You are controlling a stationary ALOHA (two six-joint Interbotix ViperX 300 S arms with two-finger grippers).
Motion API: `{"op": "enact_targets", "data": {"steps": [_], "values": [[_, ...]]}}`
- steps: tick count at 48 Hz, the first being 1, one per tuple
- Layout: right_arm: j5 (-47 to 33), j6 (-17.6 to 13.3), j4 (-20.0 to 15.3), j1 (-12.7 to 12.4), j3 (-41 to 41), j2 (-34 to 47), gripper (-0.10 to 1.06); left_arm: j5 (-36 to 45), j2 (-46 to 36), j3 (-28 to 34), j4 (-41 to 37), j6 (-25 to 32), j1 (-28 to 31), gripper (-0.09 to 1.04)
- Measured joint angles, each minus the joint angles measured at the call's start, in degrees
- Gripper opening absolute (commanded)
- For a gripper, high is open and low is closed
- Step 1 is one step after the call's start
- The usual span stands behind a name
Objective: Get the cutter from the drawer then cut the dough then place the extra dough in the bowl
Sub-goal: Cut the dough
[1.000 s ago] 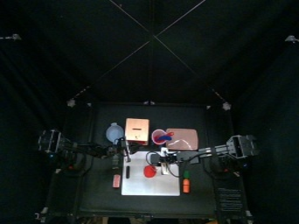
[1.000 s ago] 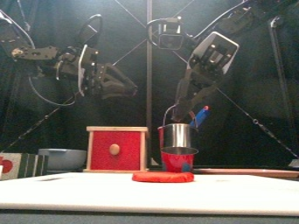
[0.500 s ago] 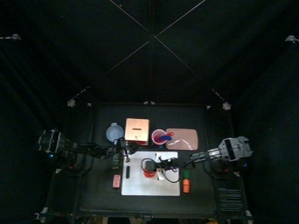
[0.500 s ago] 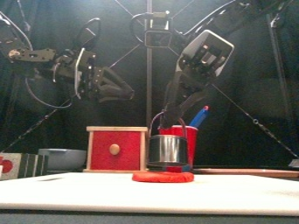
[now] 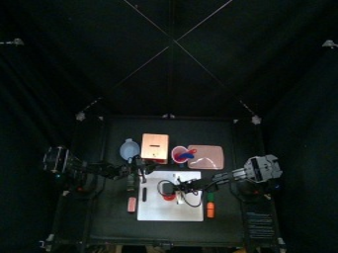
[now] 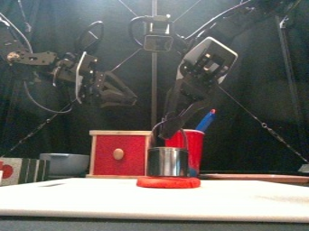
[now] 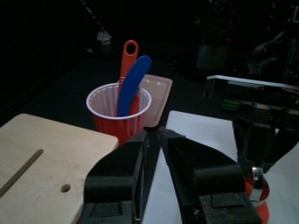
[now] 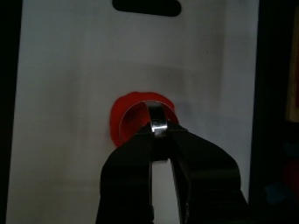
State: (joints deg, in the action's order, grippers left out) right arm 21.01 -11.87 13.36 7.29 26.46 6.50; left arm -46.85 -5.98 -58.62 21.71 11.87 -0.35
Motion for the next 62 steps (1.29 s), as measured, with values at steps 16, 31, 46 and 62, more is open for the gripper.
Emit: {"op": "enact_targets", "data": {"steps": [16,31,46,62], "values": [[-0.35,0.09,0.26,0.09,0.00,0.35,0.48,1.32,0.00,0.00,0.09,0.09,-0.26,0.64],[-2.46,0.09,0.62,0.44,0.00,0.44,0.81,1.32,0.09,0.09,-0.44,0.53,-1.85,0.80],[-11.16,0.18,1.23,0.18,4.04,-2.64,0.81,0.97,0.88,0.79,0.79,0.26,-10.02,0.87],[-35.33,1.23,2.20,-3.16,19.07,-10.46,0.82,-1.23,9.84,5.10,4.39,0.35,-15.38,0.87]]}}
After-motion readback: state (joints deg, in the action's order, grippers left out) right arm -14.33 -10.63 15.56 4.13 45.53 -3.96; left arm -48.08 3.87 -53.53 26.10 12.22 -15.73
